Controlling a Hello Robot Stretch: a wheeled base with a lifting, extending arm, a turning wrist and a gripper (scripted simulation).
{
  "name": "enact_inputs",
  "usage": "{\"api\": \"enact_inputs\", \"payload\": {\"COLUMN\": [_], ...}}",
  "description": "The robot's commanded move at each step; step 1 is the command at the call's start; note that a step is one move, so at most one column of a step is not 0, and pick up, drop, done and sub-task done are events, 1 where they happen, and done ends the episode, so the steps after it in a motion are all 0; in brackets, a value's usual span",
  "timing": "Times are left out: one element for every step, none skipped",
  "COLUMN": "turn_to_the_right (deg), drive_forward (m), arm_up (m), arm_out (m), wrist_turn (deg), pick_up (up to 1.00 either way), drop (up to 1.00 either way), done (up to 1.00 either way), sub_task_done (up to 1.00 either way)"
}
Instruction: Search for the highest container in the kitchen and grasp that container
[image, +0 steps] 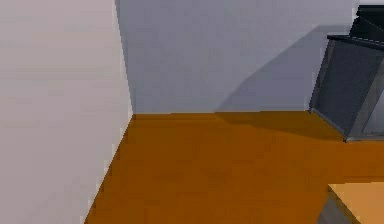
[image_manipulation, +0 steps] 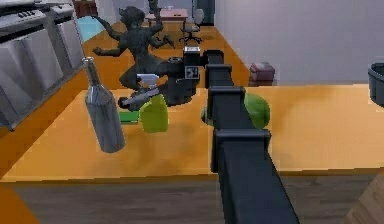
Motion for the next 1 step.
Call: {"api": "enact_inputs", "payload": {"turn_to_the_right": [0.0], "drive_forward": [0.0], "arm_up": [0.0], "arm_out": [0.0], "wrist_turn": [27.0], "pick_up": [0.0], "drop": [0.0], "done": [0.0], "sub_task_done": [0.0]}}
